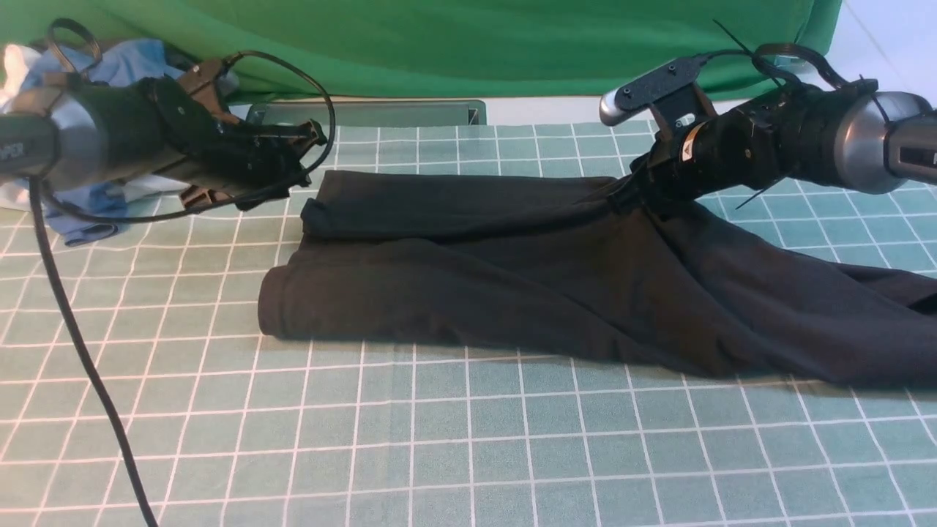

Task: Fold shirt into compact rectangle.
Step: 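Fold the black garment in half by bringing its near edge over to the far edge, then pull the folded dark garment lengthwise by its ends to straighten it flat on the table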

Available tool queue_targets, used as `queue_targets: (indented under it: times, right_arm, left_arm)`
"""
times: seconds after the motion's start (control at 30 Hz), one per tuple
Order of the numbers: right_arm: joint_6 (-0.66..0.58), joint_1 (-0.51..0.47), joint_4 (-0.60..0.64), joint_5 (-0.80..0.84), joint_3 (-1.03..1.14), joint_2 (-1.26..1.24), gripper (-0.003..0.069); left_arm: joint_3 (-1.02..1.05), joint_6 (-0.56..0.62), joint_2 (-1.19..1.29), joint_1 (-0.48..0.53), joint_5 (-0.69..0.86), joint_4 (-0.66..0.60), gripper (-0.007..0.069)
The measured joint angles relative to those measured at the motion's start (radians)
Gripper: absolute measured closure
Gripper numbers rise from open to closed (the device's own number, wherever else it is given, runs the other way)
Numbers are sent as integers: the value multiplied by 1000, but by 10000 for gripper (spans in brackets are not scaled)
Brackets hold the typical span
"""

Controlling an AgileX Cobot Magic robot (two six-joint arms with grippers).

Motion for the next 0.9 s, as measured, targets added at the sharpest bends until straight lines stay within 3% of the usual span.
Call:
queue_targets:
  times: [0.1,0.2,0.33,0.43,0.57,0.73,0.9]
  right_arm:
    - [6,0,-1,15,-4,-2,405]
    - [5,0,-1,74,-37,-17,419]
    - [-30,0,-2,225,-97,-49,549]
    - [-37,4,2,324,-113,-62,622]
    - [-45,26,20,480,-114,-62,628]
    - [-48,64,70,520,-114,-62,628]
    - [-48,107,80,519,-114,-62,628]
  left_arm:
    - [2,5,-27,3,24,25,300]
    - [2,25,-83,4,94,47,262]
    - [1,24,-133,4,298,45,268]
    - [1,17,-117,1,462,14,312]
    - [-6,74,-48,-10,527,-35,453]
    - [-72,103,51,-11,412,-60,599]
    - [-135,106,116,-12,247,-91,613]
